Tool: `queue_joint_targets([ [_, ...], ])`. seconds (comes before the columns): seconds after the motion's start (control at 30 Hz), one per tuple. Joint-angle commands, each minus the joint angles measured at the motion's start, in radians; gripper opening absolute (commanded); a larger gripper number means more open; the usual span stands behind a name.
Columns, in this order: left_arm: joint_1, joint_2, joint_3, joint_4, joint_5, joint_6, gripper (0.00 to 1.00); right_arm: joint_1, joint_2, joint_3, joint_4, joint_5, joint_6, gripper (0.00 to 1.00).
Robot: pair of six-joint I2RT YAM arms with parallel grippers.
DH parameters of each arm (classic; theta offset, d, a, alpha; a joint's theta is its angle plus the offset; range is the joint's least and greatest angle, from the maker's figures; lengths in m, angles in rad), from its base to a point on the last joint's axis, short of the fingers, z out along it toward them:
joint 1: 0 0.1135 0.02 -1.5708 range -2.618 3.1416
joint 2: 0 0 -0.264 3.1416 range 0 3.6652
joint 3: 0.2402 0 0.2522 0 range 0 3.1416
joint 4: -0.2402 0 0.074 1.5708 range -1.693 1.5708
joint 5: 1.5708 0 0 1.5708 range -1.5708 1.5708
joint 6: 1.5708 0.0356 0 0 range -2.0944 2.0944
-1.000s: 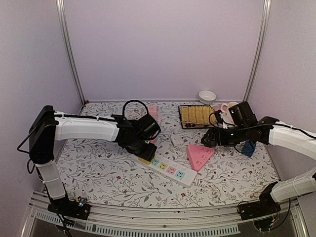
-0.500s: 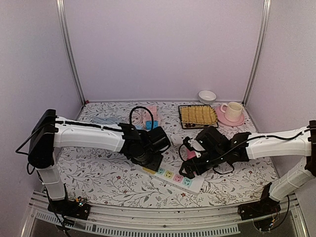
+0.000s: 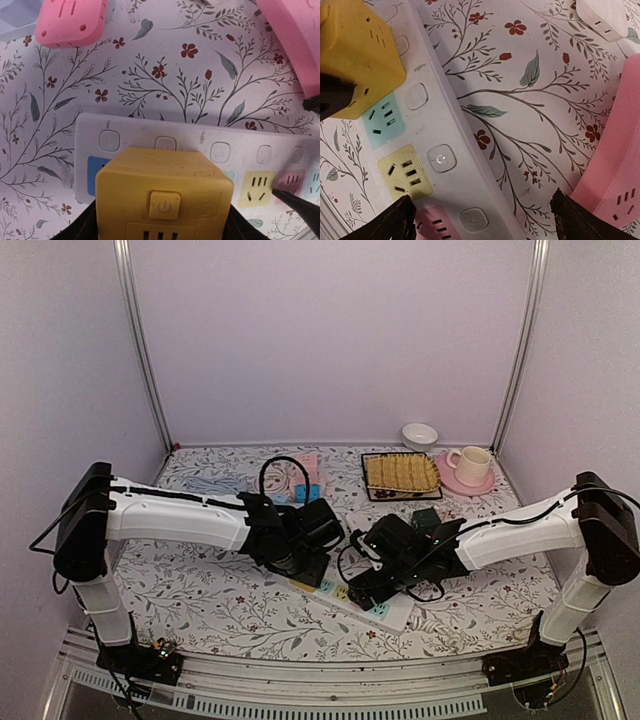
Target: Pull the plug off the socket
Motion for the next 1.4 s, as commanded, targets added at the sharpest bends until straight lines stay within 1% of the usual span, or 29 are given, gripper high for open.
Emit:
queue_joint_targets([
  [0.0,-0.005,-0.029,-0.015,0.036,-0.007,0.011,0.48,0.030,0.071,-0.010,-0.103,0.081,0.009,0.96],
  [0.33,-0.006,-0.117,-0.022,0.134,-0.017,0.043,0.47,0.045,0.123,-0.026,-0.143,0.101,0.032,0.96],
  [0.53,-0.057,-0.136,-0.019,0.133,-0.100,0.055,0.48,0.047,0.126,-0.048,-0.146,0.098,0.031,0.96],
  [0.63,-0.070,-0.133,-0.020,0.101,-0.126,0.014,0.48,0.047,0.124,-0.054,-0.149,0.096,0.032,0.96],
  [0.83,-0.062,-0.153,-0.043,-0.031,-0.203,-0.135,0.49,0.047,0.073,-0.050,-0.149,0.065,0.042,0.97],
  [0.97,-0.016,-0.209,-0.104,-0.070,-0.208,-0.225,0.49,0.047,0.016,-0.032,-0.153,0.051,0.050,0.97],
  [1.13,0.086,-0.297,-0.202,-0.061,-0.156,-0.289,0.49,0.046,-0.058,0.017,-0.178,0.056,0.052,0.97],
  [1.23,0.168,-0.367,-0.274,-0.011,-0.103,-0.289,0.50,0.045,-0.104,0.056,-0.189,0.068,0.052,0.97],
  [1.37,0.274,-0.462,-0.400,0.111,-0.014,-0.262,0.50,0.042,-0.157,0.107,-0.204,0.091,0.048,0.97],
])
